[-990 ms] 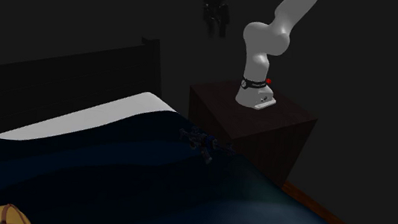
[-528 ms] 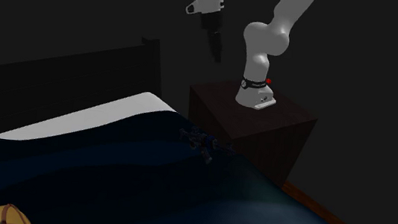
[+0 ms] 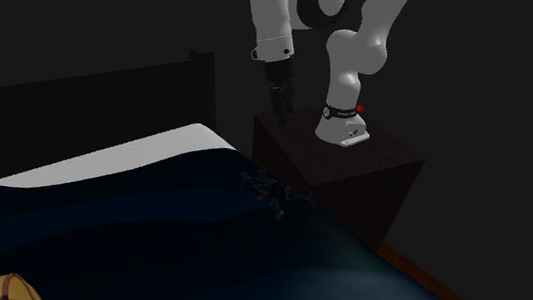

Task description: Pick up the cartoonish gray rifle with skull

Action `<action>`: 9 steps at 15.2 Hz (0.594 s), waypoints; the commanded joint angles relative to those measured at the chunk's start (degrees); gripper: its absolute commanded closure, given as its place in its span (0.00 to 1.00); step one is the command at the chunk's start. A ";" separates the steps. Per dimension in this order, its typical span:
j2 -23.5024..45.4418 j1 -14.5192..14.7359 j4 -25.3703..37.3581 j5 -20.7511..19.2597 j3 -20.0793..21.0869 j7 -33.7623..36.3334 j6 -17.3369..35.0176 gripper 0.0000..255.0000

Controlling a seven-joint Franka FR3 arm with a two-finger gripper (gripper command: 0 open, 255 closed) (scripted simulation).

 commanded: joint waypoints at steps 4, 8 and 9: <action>11.97 -0.58 0.37 5.38 4.55 9.89 12.99 0.00; 23.17 -0.64 2.27 8.37 6.76 17.06 23.55 0.00; 26.09 -0.54 2.96 8.98 7.06 18.75 26.14 0.00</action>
